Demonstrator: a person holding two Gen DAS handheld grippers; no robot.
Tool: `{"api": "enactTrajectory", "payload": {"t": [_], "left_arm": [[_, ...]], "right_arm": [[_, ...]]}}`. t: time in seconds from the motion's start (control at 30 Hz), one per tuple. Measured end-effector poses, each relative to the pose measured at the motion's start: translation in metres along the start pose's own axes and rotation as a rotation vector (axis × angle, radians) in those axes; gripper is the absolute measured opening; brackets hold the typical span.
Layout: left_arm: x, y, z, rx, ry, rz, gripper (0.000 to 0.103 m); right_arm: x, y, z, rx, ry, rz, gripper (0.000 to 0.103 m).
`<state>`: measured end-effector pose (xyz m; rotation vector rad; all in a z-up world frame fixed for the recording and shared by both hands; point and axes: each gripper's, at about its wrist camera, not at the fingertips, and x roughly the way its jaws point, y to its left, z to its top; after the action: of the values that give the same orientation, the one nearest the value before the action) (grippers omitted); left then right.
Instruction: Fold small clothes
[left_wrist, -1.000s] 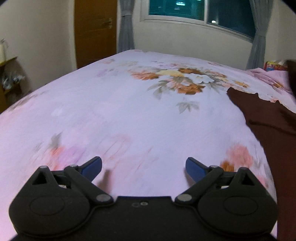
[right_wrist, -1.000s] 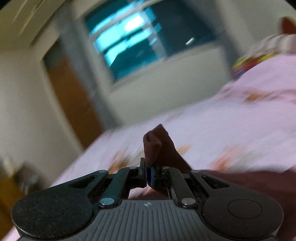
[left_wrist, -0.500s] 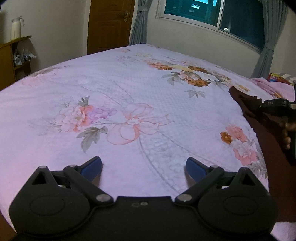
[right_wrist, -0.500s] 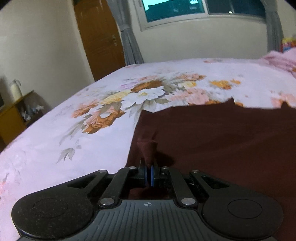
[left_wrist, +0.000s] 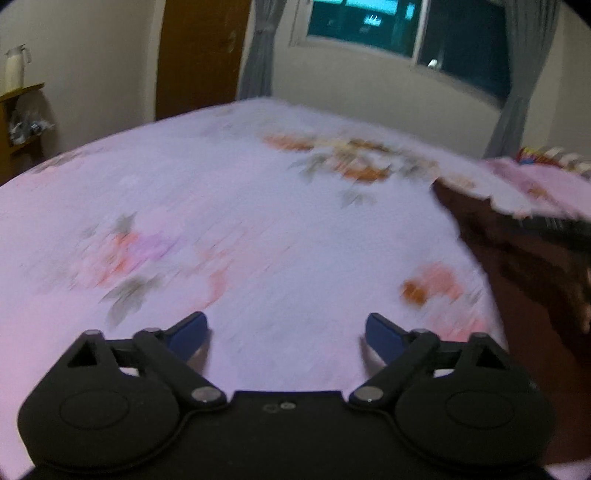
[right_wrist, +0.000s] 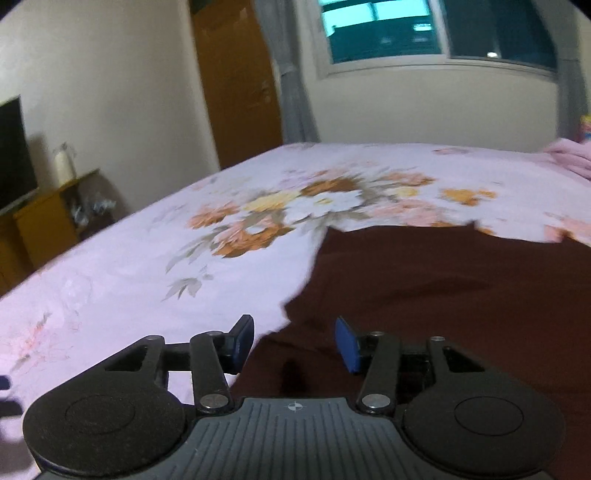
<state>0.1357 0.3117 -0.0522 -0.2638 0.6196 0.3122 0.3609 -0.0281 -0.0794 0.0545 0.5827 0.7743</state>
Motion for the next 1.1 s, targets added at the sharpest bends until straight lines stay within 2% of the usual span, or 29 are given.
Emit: {"api": "enactTrajectory", "payload": {"t": [0.07,0.13,0.23,0.3,0.4,0.47,0.57,0.67,0.73,0.87,0.93,0.97,1.0,1.03,1.07,1.1], "left_arm": [[0.01,-0.016,0.013,-0.01,-0.022,-0.072,0.072],[0.027,-0.034,0.027,-0.046,-0.017,-0.192,0.048],[0.059,-0.071,0.047,-0.092,0.008,-0.353,0.042],[0.083,-0.1,0.058,-0.087,0.028,-0.423,0.041],[0.12,-0.13,0.064,-0.149,0.1,-0.485,0.046],[0.136,-0.145,0.065,-0.187,0.116,-0.52,0.047],[0.153,-0.151,0.065,-0.298,0.133,-0.571,0.045],[0.165,-0.154,0.068,-0.356,0.12,-0.568,0.045],[0.175,-0.158,0.072,-0.348,0.12,-0.551,0.043],[0.198,-0.162,0.079,-0.358,0.172,-0.537,0.042],[0.211,-0.168,0.082,-0.35,0.2,-0.518,0.038],[0.216,-0.17,0.083,-0.344,0.205,-0.504,0.035],[0.218,-0.172,0.084,-0.335,0.205,-0.489,0.025],[0.22,-0.173,0.084,-0.329,0.206,-0.486,0.012],[0.223,-0.173,0.084,-0.328,0.2,-0.483,0.006],[0.224,-0.172,0.084,-0.334,0.197,-0.489,0.005]], "right_arm": [[-0.029,-0.023,-0.006,0.036,-0.027,-0.059,0.048],[-0.062,-0.048,-0.012,0.074,-0.072,-0.131,0.048],[-0.108,-0.098,-0.023,0.18,-0.119,-0.246,0.049],[-0.133,-0.13,-0.031,0.247,-0.135,-0.304,0.049],[-0.155,-0.166,-0.041,0.313,-0.132,-0.363,0.049],[-0.164,-0.182,-0.046,0.336,-0.142,-0.375,0.049],[-0.172,-0.198,-0.05,0.364,-0.153,-0.381,0.049],[-0.181,-0.204,-0.056,0.374,-0.163,-0.364,0.049],[-0.181,-0.207,-0.057,0.386,-0.169,-0.354,0.049],[-0.182,-0.213,-0.062,0.414,-0.176,-0.346,0.049],[-0.182,-0.213,-0.064,0.419,-0.176,-0.345,0.049],[-0.183,-0.213,-0.065,0.418,-0.176,-0.346,0.049],[-0.185,-0.214,-0.066,0.418,-0.178,-0.345,0.049],[-0.186,-0.215,-0.067,0.418,-0.182,-0.347,0.049],[-0.187,-0.215,-0.067,0.416,-0.182,-0.348,0.049],[-0.188,-0.216,-0.067,0.412,-0.181,-0.349,0.049]]}}
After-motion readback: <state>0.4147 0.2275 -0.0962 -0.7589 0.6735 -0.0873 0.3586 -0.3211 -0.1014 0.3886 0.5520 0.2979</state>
